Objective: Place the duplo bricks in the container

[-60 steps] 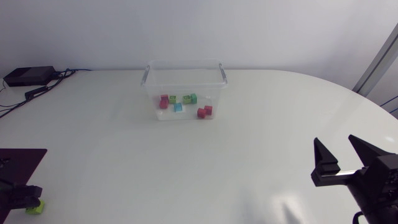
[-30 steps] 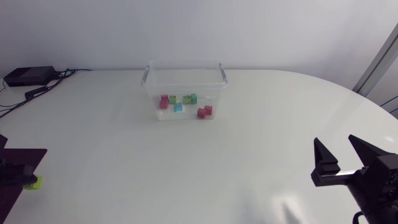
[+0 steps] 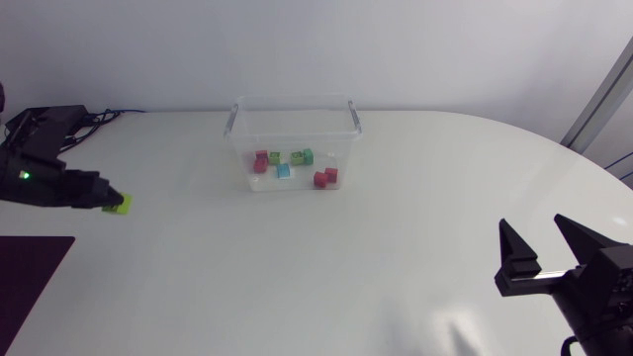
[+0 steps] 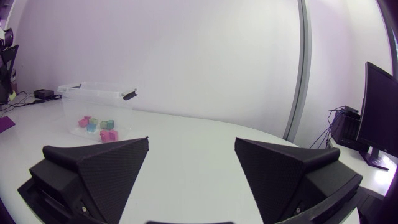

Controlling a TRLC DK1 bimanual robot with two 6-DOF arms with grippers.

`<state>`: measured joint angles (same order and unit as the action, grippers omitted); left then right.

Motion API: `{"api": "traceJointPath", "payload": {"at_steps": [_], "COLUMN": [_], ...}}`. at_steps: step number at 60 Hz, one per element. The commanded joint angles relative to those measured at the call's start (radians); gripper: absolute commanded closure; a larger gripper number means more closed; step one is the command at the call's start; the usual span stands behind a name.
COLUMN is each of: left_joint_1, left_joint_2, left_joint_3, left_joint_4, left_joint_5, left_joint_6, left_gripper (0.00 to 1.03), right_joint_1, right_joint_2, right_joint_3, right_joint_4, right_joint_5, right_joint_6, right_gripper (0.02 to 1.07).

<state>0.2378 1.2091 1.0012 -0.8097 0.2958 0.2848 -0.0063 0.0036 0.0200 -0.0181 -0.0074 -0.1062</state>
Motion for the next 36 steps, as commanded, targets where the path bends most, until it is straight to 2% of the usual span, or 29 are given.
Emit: {"api": "traceJointPath", "payload": {"at_steps": [1, 17, 36], "left_joint_1": [-0.057, -0.209, -0.321], "left_joint_2": [0.056, 0.190, 0.422], "left_joint_3": [0.051, 0.212, 0.470], "left_joint_4": [0.023, 0.092, 0.124], "left_joint_5": [0.016, 0.016, 0.014], "left_joint_6": [-0.075, -0.145, -0.184], "left_gripper": [0.76, 0.76, 0.76], "right_joint_1": [0.008, 0.008, 0.008], "right_joint_2": [-0.008, -0.008, -0.008], "right_joint_3": [-0.020, -0.020, -0.020], "right_joint_4": [0.007, 0.007, 0.007], "right_joint_5": [-0.008, -0.008, -0.008], "right_joint_6": [-0.015, -0.015, -0.013], "right_gripper": [0.07, 0.07, 0.07]}}
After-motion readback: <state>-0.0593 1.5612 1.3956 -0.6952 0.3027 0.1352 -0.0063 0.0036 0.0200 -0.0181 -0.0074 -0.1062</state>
